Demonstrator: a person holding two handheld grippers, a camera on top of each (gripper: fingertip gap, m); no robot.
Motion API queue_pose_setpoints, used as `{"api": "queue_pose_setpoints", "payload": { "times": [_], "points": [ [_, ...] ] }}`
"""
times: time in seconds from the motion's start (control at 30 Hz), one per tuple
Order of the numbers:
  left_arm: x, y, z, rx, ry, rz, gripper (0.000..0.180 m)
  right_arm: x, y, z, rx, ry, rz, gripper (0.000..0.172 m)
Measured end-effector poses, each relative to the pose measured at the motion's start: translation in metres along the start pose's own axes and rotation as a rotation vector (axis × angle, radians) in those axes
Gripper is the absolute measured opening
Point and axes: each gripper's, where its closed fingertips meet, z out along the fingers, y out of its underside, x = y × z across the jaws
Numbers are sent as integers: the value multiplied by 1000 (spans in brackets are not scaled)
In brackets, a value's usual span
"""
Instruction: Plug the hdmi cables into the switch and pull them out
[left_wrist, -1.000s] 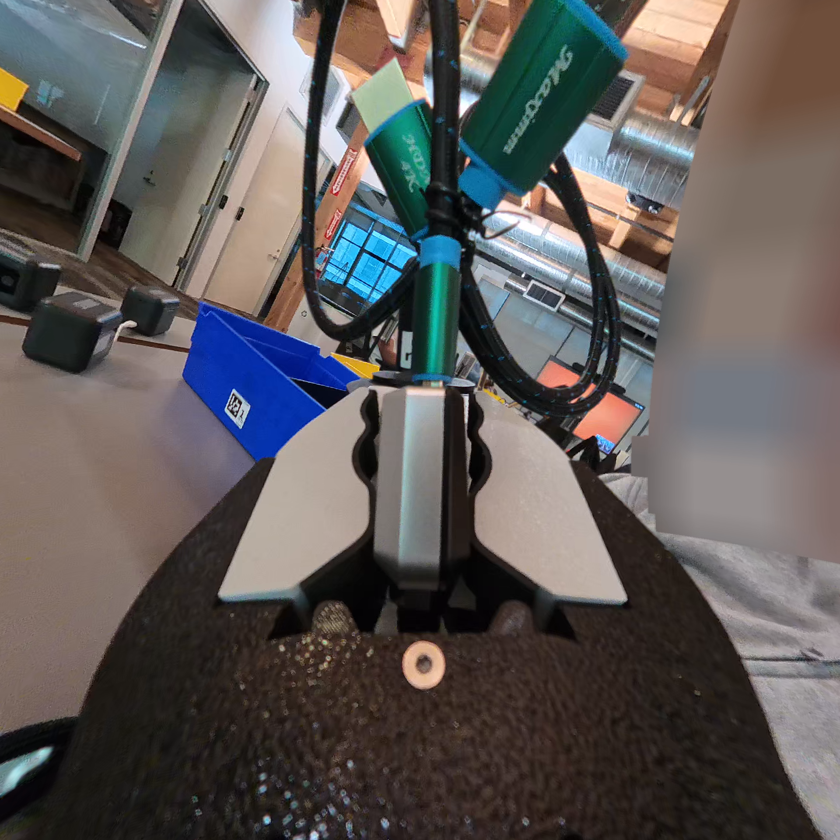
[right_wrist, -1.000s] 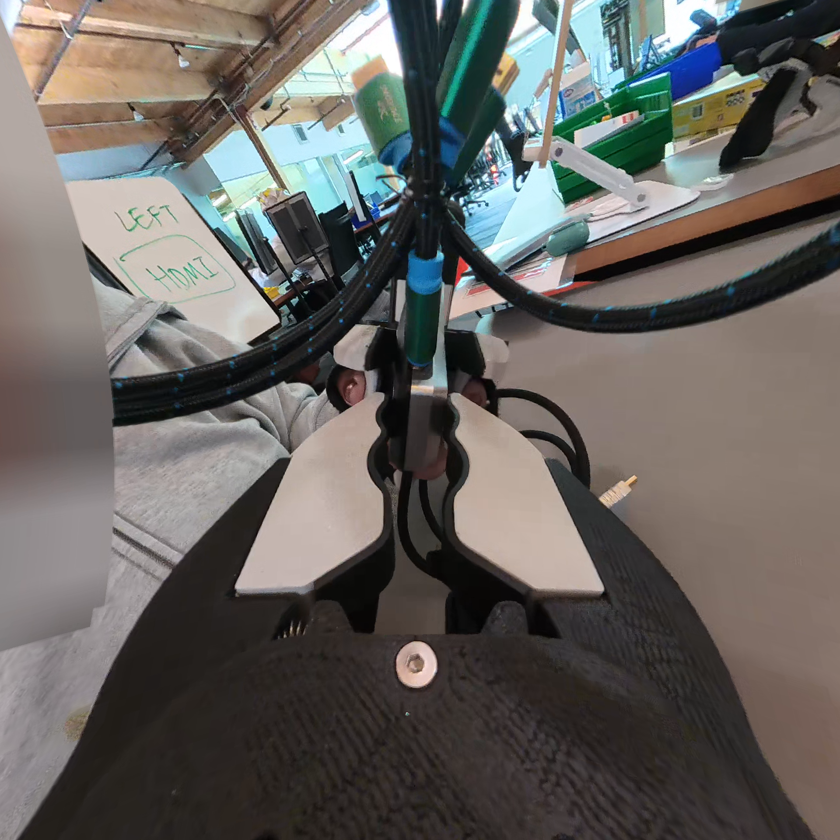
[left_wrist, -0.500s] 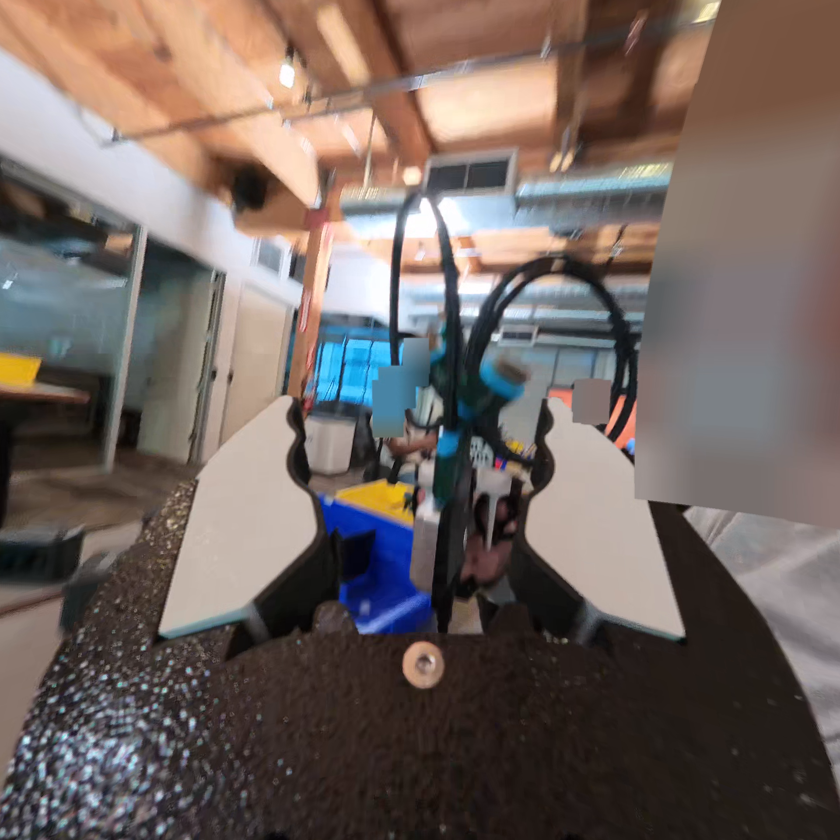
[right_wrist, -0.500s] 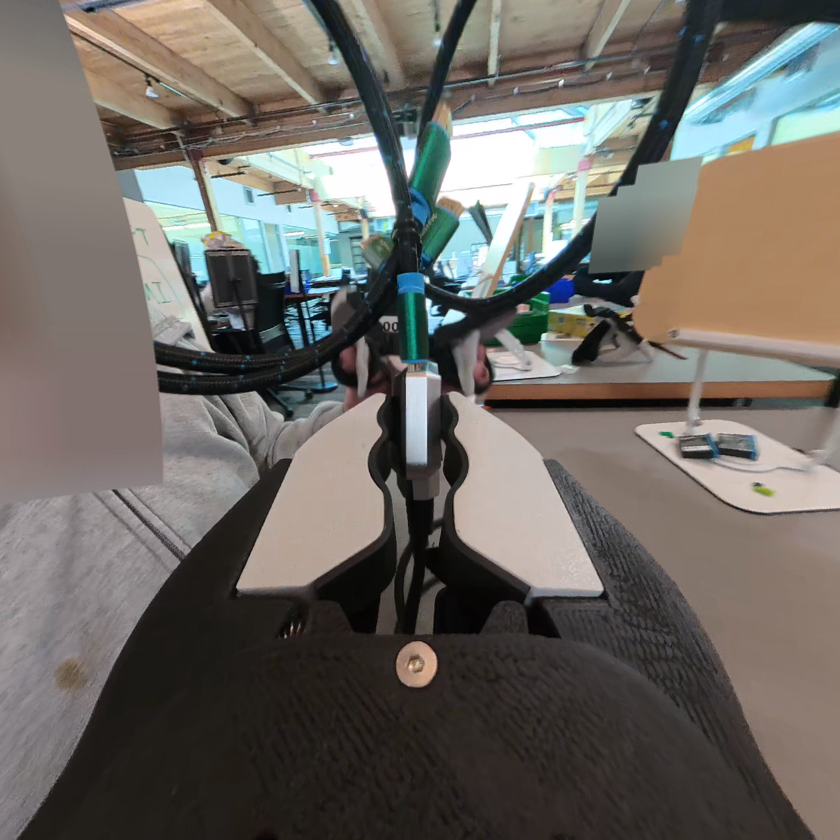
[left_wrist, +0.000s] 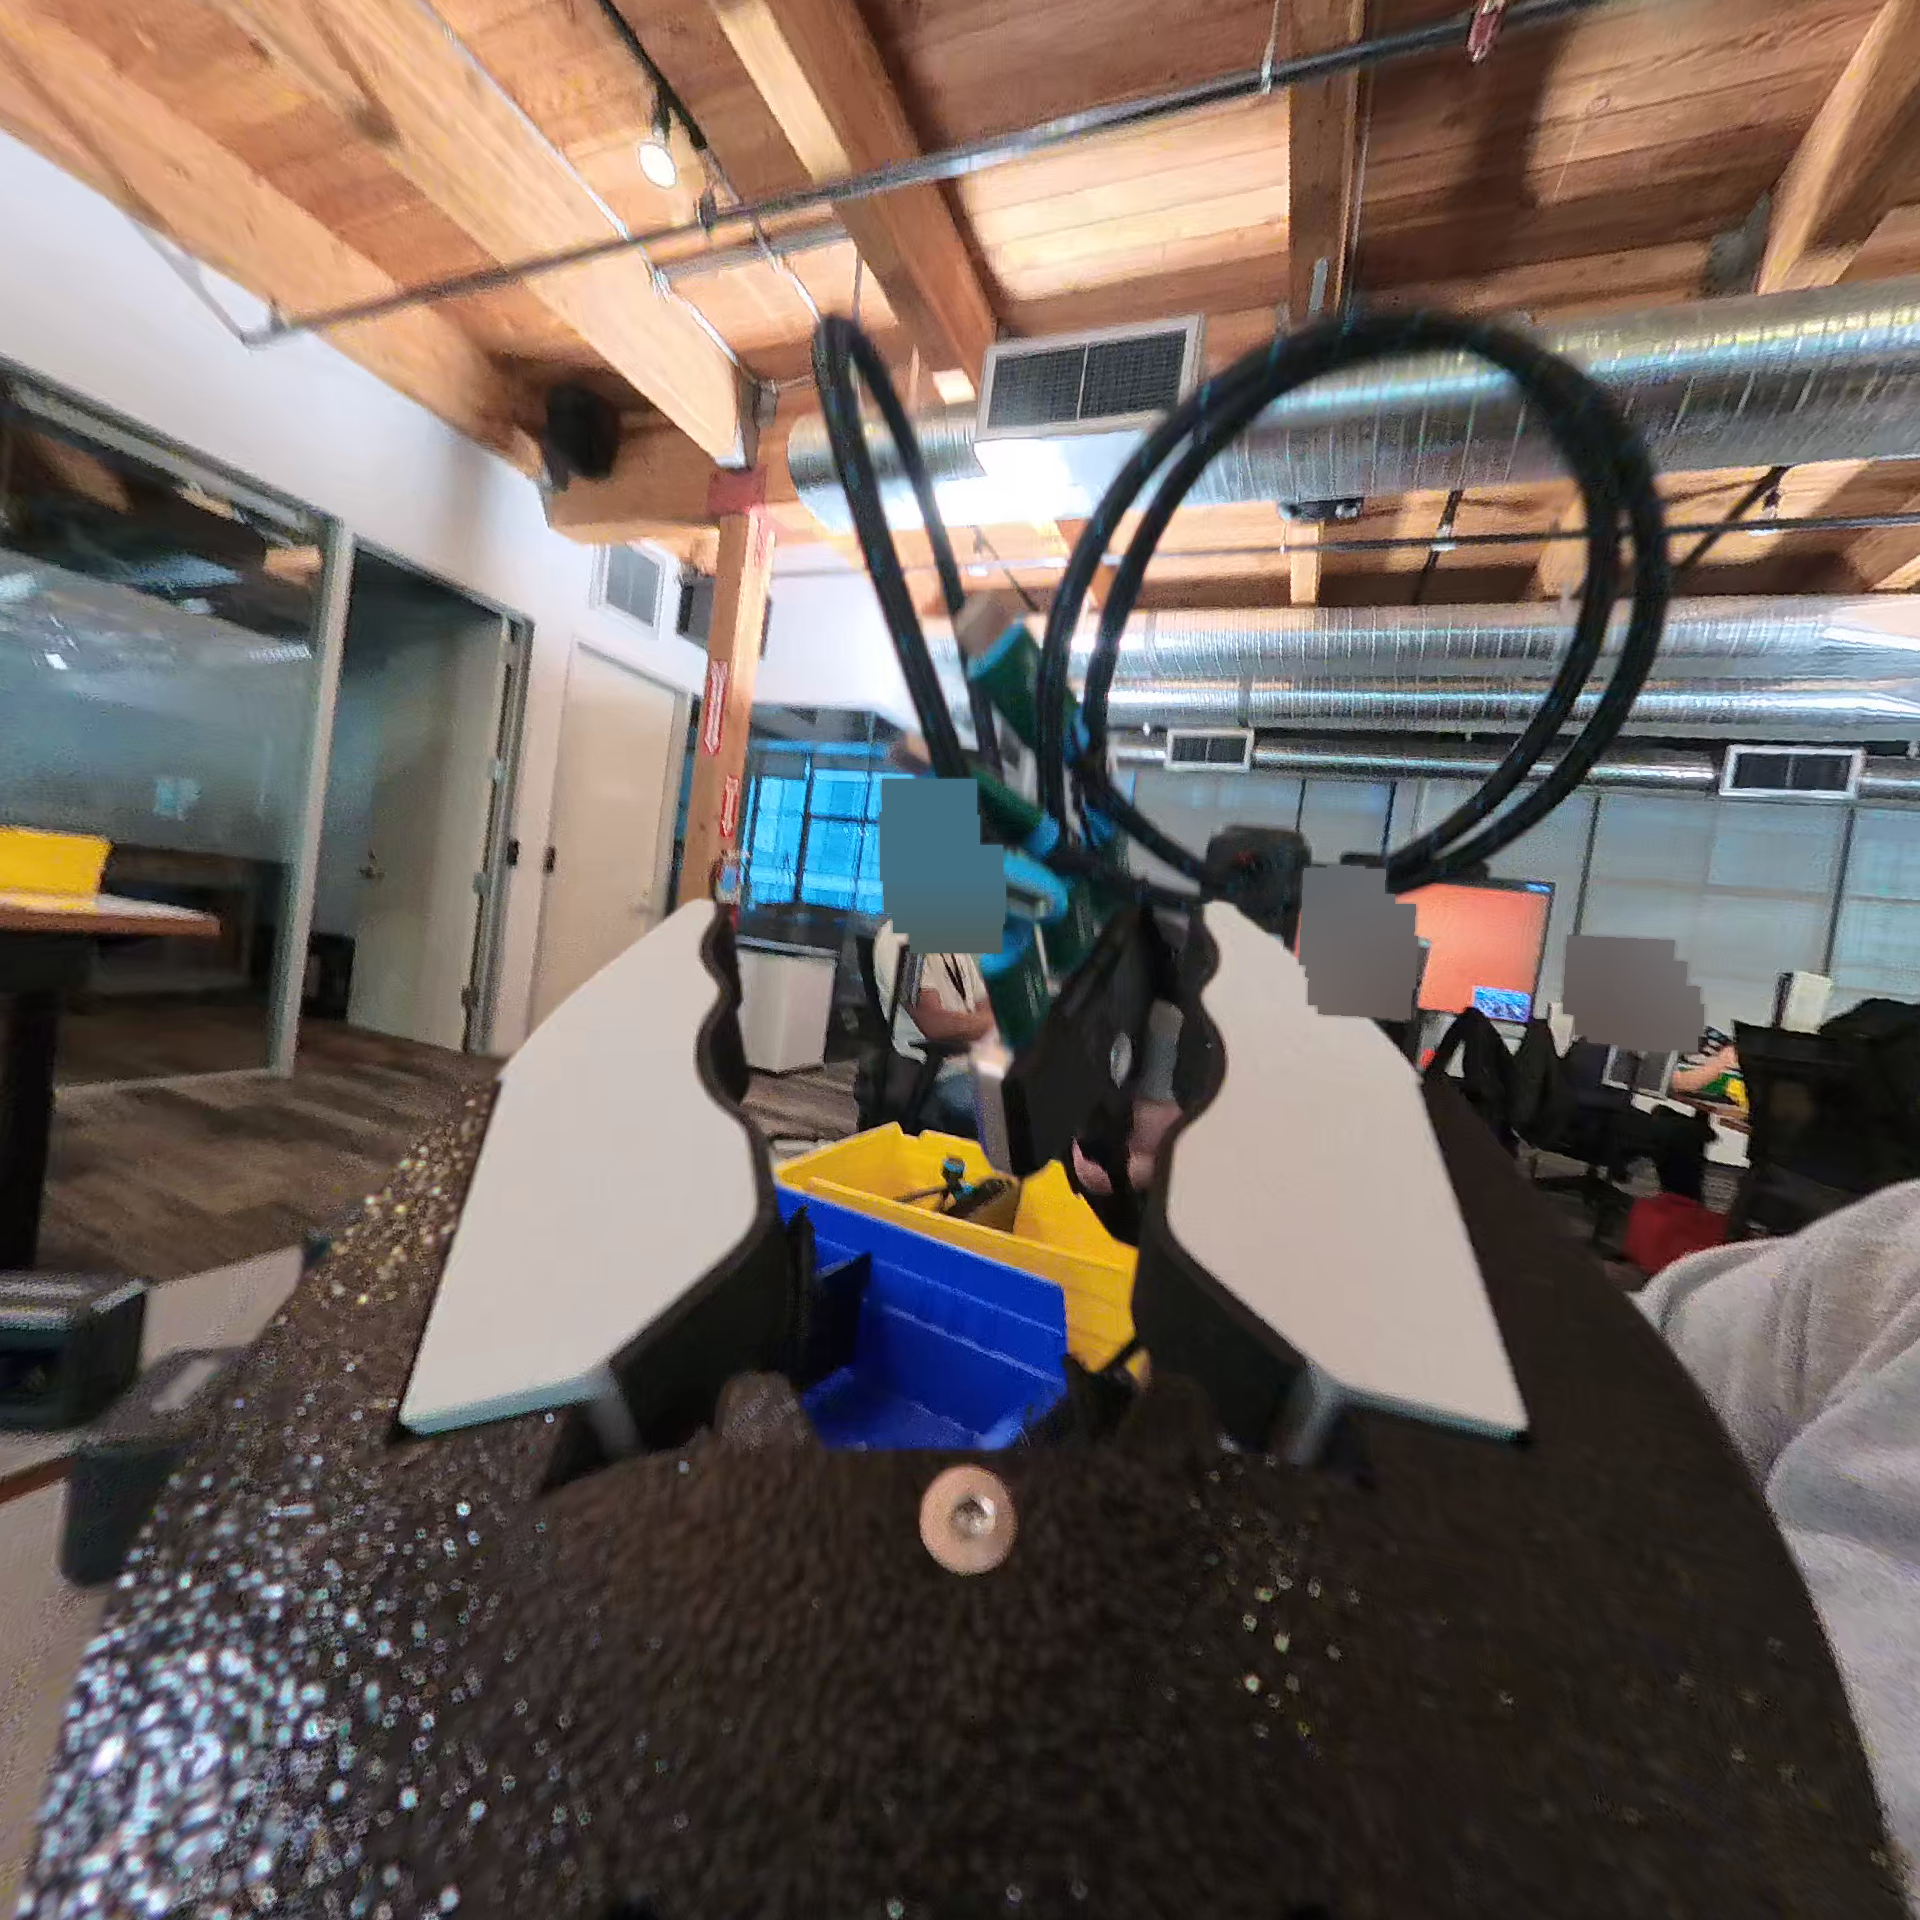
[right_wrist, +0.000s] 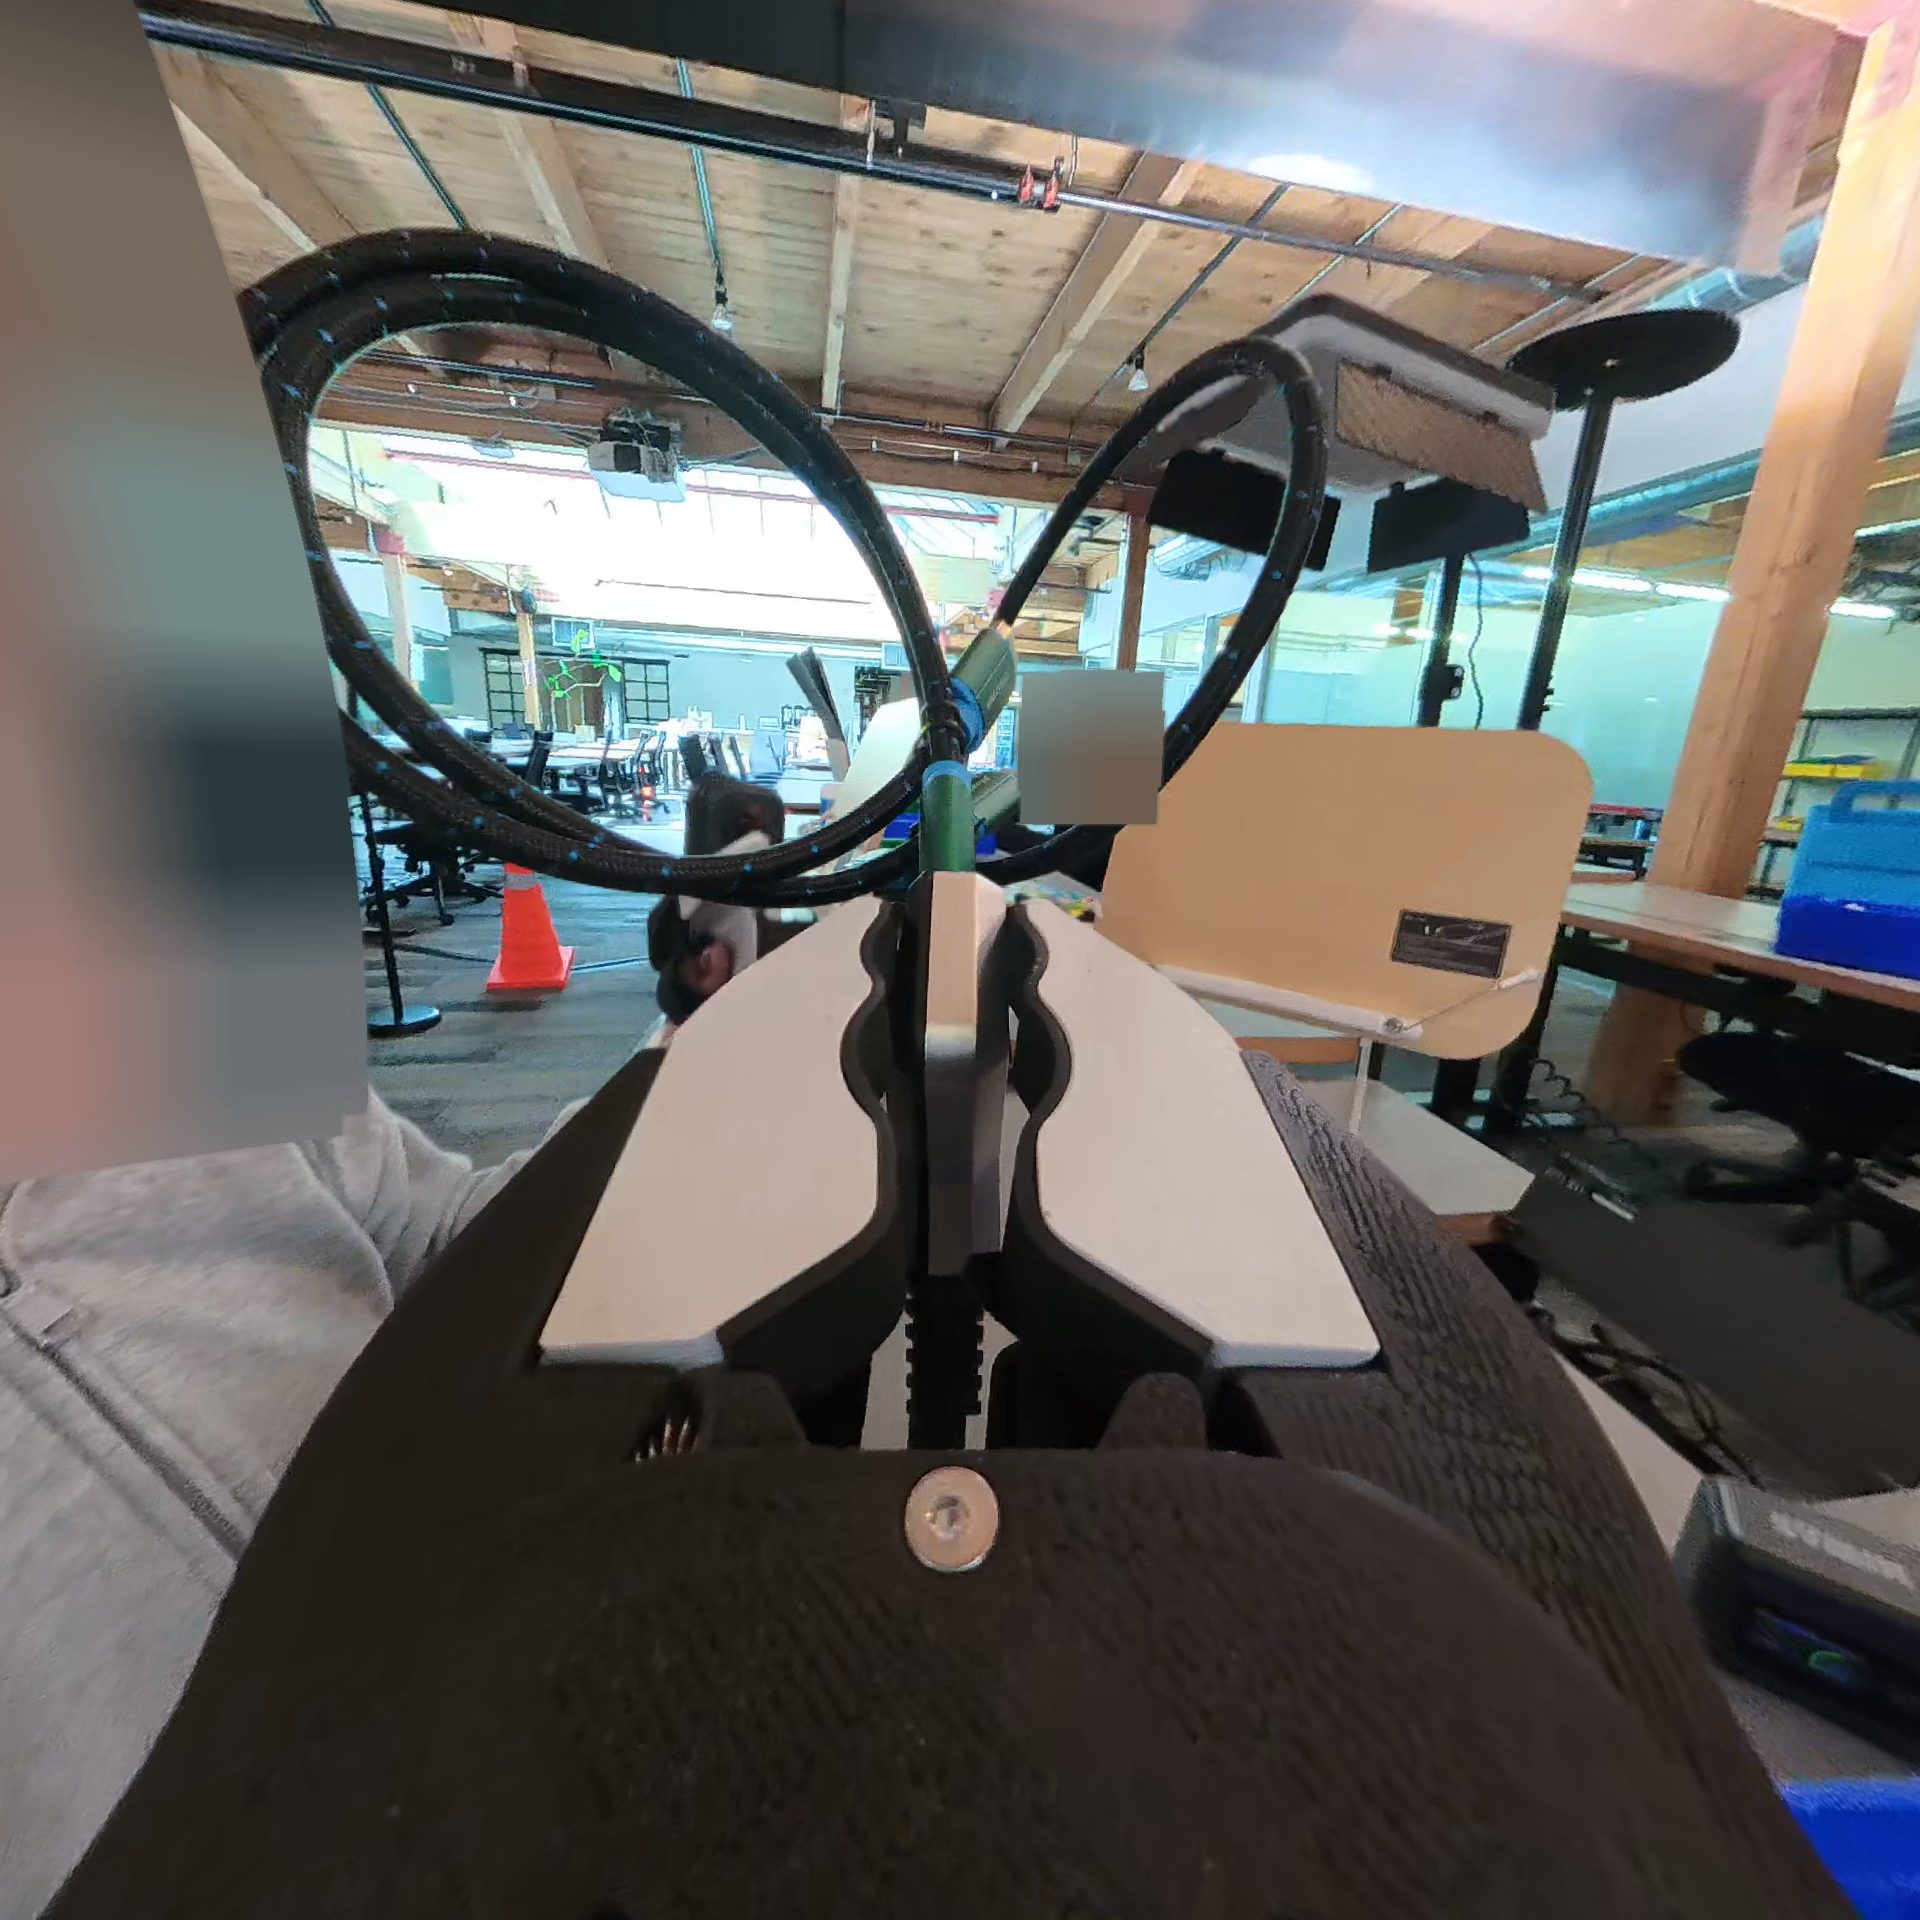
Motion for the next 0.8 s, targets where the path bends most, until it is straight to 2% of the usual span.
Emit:
{"api": "queue_pose_setpoints", "payload": {
  "times": [0.03, 0.1, 0.17, 0.2, 0.27, 0.3, 0.47, 0.63, 0.8],
  "points": [
    [1, 10, 7, -49, 4, -17, 80, 1, -4, 2, 5, -4, -1, 19],
    [4, 43, 25, -236, 49, -37, 86, 0, -10, 5, 15, -25, 13, 19],
    [21, 67, 41, -352, 173, -102, 85, -1, -14, 6, 25, -34, 20, 19],
    [29, 71, 49, -359, 228, -128, 78, -2, -15, 6, 25, -33, 18, 19],
    [42, 72, 64, -335, 315, -104, 43, -2, -20, 3, 24, -24, 8, 18],
    [40, 73, 72, -330, 304, -66, 32, -2, -24, -1, 24, -18, 1, 19],
    [64, 59, 129, -341, 482, 48, 21, 10, -70, -36, -56, 43, -22, 18],
    [85, 49, 226, -347, 574, 192, 20, 45, -136, -94, -224, 185, -139, 25],
    [96, 63, 318, -321, 710, 307, 21, 83, -190, -158, -404, 293, -285, 26]
  ]
}}
